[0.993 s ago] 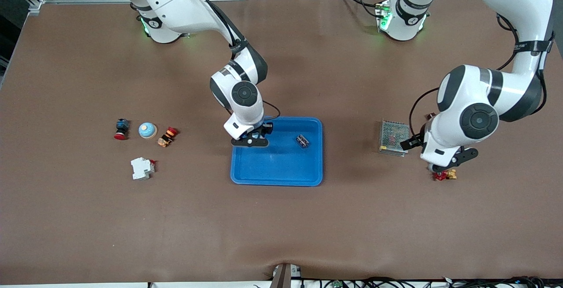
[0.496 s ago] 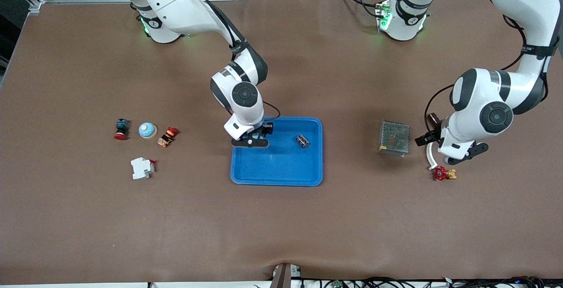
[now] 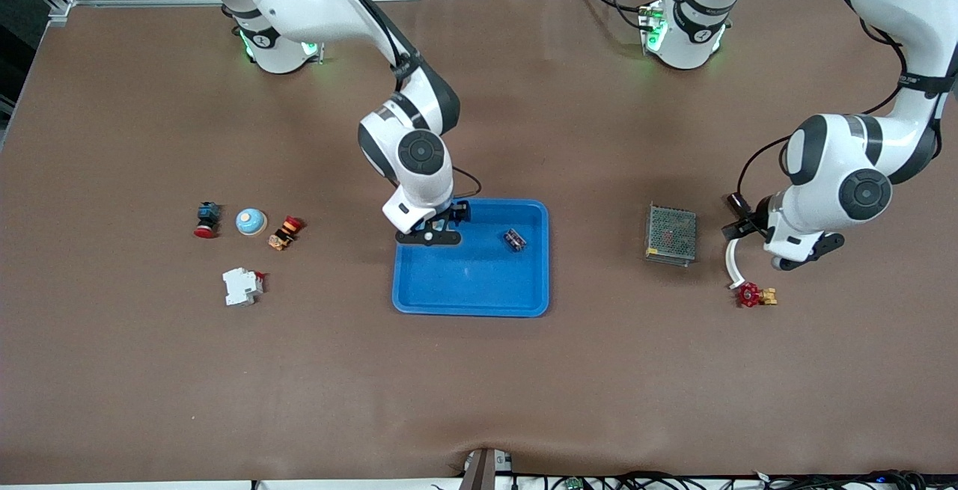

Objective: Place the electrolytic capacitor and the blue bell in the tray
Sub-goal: 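Lower the bell into the tray with the right gripper while the left gripper returns, then move the right gripper to the second blue bell and grasp it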

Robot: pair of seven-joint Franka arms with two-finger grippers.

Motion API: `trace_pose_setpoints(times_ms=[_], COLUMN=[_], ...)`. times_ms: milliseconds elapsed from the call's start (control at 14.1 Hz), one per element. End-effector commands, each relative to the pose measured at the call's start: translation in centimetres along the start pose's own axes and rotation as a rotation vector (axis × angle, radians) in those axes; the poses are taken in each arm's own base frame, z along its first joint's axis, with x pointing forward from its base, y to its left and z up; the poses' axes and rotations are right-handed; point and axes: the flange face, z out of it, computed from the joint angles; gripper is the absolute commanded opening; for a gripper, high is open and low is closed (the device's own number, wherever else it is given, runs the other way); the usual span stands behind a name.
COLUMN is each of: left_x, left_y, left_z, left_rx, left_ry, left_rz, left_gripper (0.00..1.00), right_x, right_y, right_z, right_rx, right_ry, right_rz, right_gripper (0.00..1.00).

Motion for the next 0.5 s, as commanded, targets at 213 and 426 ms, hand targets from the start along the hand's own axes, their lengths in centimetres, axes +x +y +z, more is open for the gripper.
trace_pose_setpoints(times_ms=[213,426], left_x=[-1.5,-1.9], left_y=[-4.0,-5.2], left_z=[3.6,5.8], left_rx=[-0.015,-0.032], left_ry=[0.000,-0.010], left_rz=[-0.011,-0.031], left_gripper=[1.00,0.92], right_x=[-2.7,-2.1], right_y=[3.0,8.0], right_z=[-10.9,-15.5], right_rx=[-0.035,-0.052], right_ry=[-0.032,-0.075], right_rz=[-0.096,-0.194], right_gripper=[1.00,1.00])
